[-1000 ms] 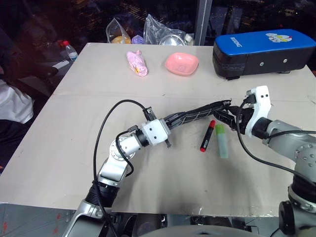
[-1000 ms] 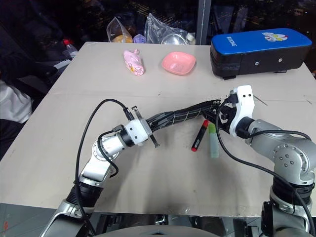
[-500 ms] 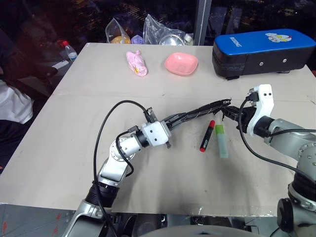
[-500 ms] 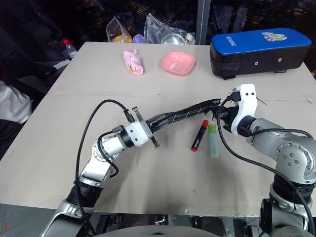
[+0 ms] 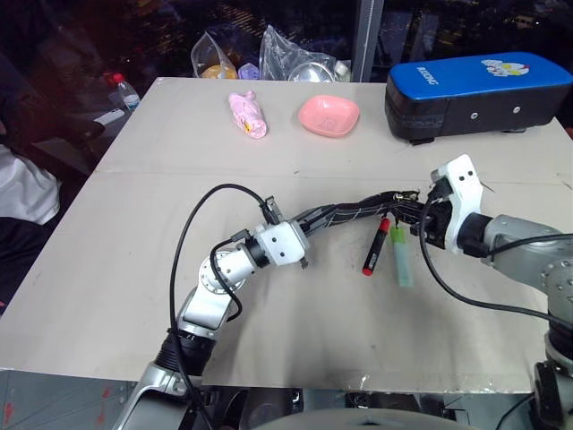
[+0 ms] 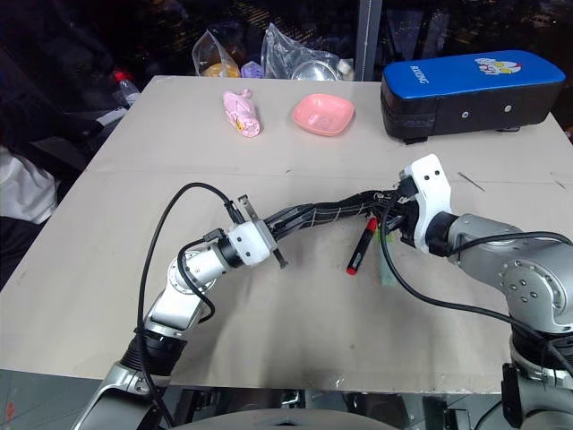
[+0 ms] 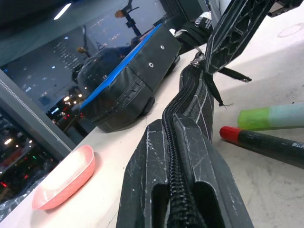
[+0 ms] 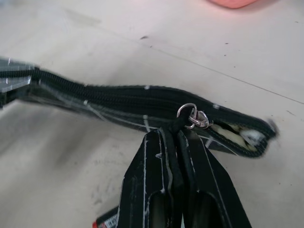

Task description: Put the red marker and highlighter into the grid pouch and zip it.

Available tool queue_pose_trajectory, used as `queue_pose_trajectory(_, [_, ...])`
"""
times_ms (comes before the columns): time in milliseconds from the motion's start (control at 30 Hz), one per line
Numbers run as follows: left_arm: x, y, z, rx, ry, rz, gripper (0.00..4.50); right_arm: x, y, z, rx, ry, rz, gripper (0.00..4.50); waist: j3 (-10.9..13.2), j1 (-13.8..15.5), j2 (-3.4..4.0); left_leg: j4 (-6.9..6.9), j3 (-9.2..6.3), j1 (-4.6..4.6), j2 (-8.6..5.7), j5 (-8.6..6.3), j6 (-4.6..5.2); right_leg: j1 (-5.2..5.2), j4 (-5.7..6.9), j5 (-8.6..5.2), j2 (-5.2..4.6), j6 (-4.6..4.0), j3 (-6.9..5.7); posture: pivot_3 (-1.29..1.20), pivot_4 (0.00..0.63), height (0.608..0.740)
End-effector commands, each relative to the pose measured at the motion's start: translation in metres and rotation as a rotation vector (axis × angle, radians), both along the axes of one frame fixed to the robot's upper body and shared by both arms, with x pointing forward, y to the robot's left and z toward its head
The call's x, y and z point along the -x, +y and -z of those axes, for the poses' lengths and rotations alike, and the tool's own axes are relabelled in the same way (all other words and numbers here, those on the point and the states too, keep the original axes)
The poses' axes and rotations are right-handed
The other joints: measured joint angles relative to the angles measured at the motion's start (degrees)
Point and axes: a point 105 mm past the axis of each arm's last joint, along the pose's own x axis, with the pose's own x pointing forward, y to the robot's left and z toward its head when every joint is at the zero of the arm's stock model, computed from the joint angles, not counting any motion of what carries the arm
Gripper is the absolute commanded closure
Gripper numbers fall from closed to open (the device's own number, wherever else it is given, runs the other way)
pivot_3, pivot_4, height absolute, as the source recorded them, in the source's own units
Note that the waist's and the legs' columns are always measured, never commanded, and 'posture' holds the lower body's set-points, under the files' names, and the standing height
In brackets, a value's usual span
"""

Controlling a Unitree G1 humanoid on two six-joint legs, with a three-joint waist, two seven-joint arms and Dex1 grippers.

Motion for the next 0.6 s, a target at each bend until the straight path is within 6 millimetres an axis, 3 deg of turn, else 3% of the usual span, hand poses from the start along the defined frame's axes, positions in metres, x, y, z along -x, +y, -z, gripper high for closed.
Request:
queue_pose_trajectory(33, [0.007, -0.005, -0.006, 0.016, -0.032, 0.039, 4.50, 0.005, 0.012, -0.011, 0.004, -0.068, -0.082, 4.47, 0.0, 0.0, 0.00, 0.00, 0.00, 0.00, 0.00, 0.00, 0.00, 0.00, 0.00, 0.00, 0.00, 0.00, 0.00, 0.00, 0.150, 0.740])
queue_pose_trajectory(600, [0.009, -0.008, 0.003, -0.016, -0.031, 0.055, 4.50, 0.022, 0.048, -0.020, -0.020, -0.081, -0.337, 4.47, 0.0, 0.0, -0.02, 0.00, -0.01, 0.00, 0.01, -0.01, 0.01, 0.00, 0.00, 0.00, -0.04, 0.00, 0.00, 0.00, 0.150, 0.740])
